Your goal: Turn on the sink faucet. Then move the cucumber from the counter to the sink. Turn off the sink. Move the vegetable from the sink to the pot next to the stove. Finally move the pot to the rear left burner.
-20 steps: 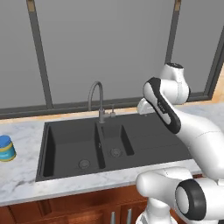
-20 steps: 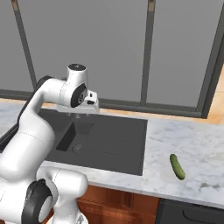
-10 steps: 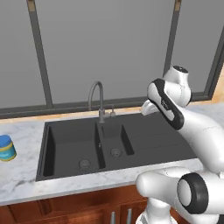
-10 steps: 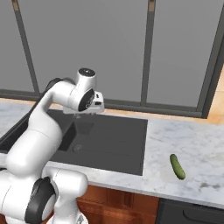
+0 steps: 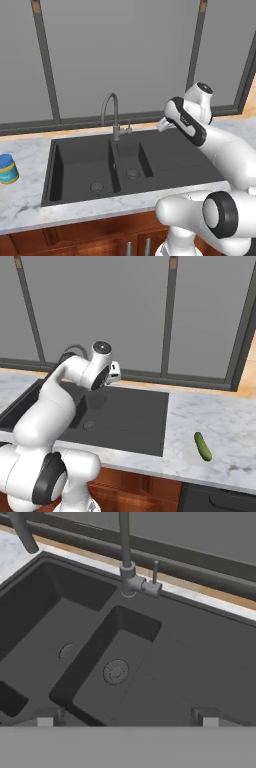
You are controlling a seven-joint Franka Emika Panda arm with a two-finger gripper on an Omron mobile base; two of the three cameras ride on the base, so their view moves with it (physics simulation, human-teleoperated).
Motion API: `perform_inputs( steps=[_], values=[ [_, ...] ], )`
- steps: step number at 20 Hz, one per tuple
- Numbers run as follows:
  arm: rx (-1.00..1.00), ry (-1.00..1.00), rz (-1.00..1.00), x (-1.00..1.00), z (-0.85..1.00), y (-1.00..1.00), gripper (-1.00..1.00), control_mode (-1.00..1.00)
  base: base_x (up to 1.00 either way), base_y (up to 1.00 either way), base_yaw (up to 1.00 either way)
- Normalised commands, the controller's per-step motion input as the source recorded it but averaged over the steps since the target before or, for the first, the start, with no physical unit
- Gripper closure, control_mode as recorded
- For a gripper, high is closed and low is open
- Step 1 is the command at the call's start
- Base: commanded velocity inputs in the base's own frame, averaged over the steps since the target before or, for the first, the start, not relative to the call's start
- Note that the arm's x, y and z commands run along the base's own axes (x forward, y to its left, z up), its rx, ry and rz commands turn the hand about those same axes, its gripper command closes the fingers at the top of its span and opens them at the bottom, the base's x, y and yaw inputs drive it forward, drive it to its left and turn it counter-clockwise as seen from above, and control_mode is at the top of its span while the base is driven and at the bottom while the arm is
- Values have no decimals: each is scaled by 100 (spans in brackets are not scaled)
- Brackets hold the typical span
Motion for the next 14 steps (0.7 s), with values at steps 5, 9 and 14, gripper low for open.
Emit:
perform_inputs(
  steps=[5, 9, 14],
  values=[
    [1, -12, 14, 1, -18, 0, -100, -100, 0, 0, 0],
    [3, -9, 16, 1, -8, 1, -100, -100, 0, 0, 0],
    [9, -10, 11, 33, -19, 4, -100, -100, 0, 0, 0]
  ],
)
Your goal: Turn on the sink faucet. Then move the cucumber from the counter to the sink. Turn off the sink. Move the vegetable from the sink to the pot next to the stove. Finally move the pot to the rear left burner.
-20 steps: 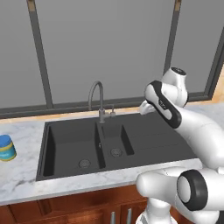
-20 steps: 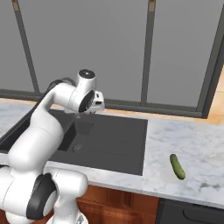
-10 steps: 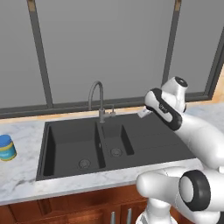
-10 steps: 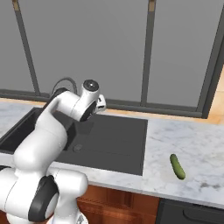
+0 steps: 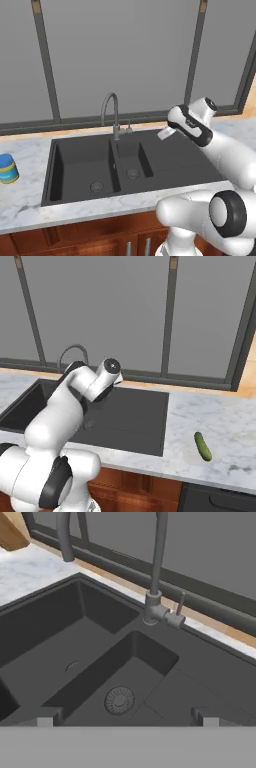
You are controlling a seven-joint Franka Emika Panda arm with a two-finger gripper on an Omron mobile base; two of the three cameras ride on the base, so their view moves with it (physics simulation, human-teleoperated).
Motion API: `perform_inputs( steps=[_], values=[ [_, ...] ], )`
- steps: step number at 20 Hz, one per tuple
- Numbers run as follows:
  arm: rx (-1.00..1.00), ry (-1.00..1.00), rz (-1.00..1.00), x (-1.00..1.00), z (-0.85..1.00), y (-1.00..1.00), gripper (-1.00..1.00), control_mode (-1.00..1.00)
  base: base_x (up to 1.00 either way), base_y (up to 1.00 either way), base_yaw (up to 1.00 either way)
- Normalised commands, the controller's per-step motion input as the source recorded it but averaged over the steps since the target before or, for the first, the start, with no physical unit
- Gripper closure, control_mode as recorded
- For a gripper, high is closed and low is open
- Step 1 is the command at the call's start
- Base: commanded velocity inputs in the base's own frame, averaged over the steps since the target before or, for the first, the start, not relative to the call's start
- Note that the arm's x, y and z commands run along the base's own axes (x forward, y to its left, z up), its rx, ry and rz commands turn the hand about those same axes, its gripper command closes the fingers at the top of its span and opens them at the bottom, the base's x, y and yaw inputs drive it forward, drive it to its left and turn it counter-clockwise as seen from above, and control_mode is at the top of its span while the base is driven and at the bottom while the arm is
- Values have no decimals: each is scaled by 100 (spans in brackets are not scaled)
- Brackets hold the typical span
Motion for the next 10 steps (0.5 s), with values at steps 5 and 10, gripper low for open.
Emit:
perform_inputs(
  steps=[5, 10],
  values=[
    [11, -12, 10, 53, -11, 0, -100, -100, 0, 0, 0],
    [8, -6, 7, 51, -1, 0, -100, -100, 0, 0, 0]
  ],
)
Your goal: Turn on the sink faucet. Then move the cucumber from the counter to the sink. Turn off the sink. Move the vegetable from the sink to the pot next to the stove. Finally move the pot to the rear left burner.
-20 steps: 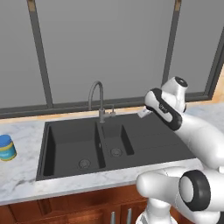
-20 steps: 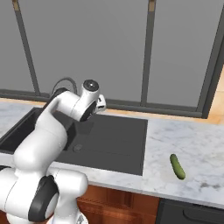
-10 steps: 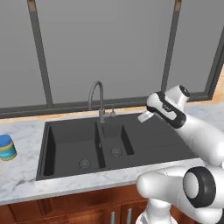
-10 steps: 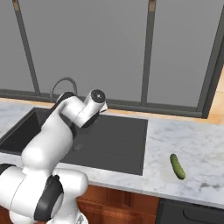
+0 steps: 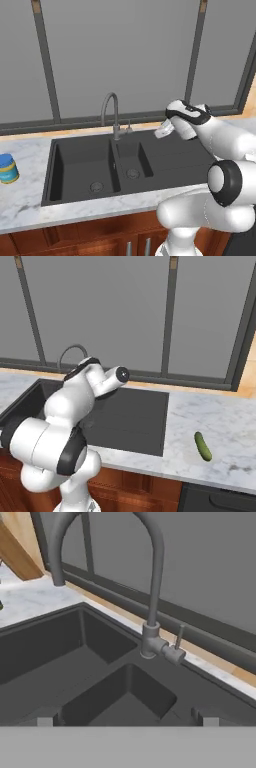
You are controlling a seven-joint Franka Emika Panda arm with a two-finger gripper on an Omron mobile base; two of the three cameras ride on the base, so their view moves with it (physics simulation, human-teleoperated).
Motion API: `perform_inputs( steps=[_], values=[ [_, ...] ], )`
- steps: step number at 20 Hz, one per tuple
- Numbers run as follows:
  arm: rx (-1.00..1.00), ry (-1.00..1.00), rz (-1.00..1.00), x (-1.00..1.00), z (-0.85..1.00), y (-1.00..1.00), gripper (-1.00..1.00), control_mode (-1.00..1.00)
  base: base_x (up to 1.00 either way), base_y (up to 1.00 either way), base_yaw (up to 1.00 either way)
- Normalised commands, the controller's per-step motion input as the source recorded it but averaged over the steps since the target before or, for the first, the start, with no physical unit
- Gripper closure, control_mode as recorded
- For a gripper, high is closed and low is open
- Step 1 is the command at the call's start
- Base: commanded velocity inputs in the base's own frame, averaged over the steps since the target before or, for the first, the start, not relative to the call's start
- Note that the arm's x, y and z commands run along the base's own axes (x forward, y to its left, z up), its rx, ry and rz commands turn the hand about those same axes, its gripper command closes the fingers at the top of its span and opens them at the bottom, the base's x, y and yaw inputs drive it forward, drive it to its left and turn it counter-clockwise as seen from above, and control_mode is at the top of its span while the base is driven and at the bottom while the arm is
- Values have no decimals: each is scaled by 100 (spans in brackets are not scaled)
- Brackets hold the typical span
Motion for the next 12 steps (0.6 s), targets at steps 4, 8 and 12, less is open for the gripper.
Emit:
perform_inputs(
  steps=[4, 8, 12],
  values=[
    [0, -1, 5, 52, -4, 4, -100, -100, 0, 0, 0],
    [0, 0, 4, 58, -3, 6, -100, -100, 0, 0, 0],
    [0, 0, 2, 52, 0, 5, -100, -100, 0, 0, 0]
  ],
)
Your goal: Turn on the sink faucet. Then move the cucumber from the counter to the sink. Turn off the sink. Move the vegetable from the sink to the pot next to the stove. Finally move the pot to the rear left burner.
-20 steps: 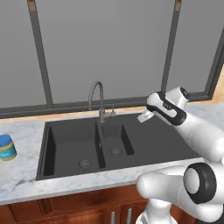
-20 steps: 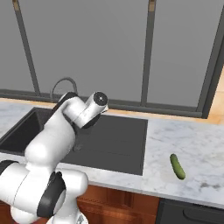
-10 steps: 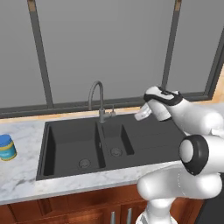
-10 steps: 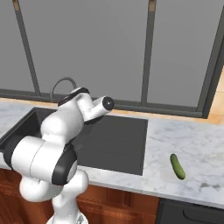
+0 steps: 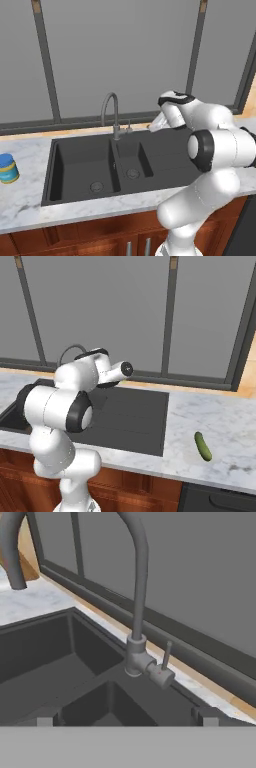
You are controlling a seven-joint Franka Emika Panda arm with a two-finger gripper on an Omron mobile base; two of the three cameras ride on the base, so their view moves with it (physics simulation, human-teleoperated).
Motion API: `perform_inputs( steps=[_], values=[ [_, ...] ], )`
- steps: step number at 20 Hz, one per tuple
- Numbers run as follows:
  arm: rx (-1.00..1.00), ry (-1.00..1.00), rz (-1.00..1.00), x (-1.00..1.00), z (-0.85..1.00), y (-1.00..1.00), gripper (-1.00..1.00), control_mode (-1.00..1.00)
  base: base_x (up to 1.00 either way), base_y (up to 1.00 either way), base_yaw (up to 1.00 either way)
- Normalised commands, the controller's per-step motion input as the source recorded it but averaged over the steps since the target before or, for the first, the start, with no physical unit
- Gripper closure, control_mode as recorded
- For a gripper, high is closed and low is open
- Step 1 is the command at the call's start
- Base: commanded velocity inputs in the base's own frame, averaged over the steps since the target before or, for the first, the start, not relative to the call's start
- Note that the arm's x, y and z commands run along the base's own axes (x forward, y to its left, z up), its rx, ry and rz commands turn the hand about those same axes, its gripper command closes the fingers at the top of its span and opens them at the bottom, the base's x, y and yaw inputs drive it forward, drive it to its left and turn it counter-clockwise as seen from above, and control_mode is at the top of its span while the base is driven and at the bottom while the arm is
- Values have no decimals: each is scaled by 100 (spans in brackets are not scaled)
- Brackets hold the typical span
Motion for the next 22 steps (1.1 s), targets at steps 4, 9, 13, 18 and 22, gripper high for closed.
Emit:
perform_inputs(
  steps=[4, 9, 13, 18, 22],
  values=[
    [1, -1, 3, 46, -3, 3, -100, -100, 0, 0, 0],
    [0, -4, 0, 38, -16, 21, -100, -100, 0, 0, 0],
    [2, -9, 1, 29, -13, 15, -100, -100, 0, 0, 0],
    [0, -10, 5, 20, -19, 7, -100, -100, 0, 0, 0],
    [0, -7, 9, 19, -23, 0, -100, -100, 0, 0, 0]
  ],
)
